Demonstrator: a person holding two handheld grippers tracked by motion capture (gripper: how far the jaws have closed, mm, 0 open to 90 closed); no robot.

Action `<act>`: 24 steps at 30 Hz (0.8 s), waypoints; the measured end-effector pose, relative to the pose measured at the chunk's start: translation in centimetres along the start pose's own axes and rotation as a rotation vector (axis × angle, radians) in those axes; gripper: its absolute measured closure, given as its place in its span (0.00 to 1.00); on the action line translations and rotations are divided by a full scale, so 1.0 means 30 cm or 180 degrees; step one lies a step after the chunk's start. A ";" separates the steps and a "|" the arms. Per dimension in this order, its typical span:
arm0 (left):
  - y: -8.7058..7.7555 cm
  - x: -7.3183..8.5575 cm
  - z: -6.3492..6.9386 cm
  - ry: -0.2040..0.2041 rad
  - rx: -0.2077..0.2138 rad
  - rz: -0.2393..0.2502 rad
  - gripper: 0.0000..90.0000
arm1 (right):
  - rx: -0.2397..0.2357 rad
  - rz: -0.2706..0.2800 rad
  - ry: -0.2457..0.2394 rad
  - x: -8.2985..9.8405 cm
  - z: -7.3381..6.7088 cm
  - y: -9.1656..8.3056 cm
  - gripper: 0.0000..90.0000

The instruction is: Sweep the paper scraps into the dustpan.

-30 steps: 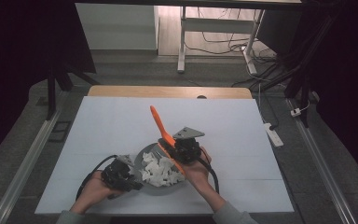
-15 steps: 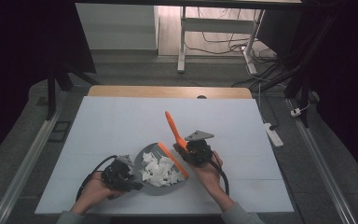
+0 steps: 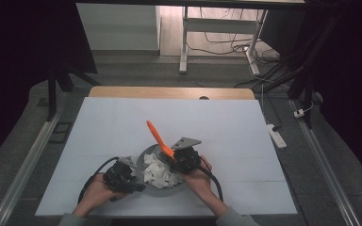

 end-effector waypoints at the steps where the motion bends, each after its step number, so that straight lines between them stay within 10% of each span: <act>1: 0.001 0.000 0.000 -0.0003 0.0008 0.0011 0.68 | -0.0012 0.0040 0.0024 -0.007 0.004 -0.008 0.78; 24: -0.047 -0.009 -0.014 0.0042 -0.0123 0.0393 0.68 | 0.0233 0.0303 0.0456 -0.043 0.218 -0.095 0.78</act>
Point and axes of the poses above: each handheld gripper's, and its own axes: y roughly forward along the jaws, x roughly out of its underside, z roughly to its right, the point moved 6 cm from there along y, roughly forward along the jaws, and after that the axes turned 13 degrees about x, right-handed, at the moved point
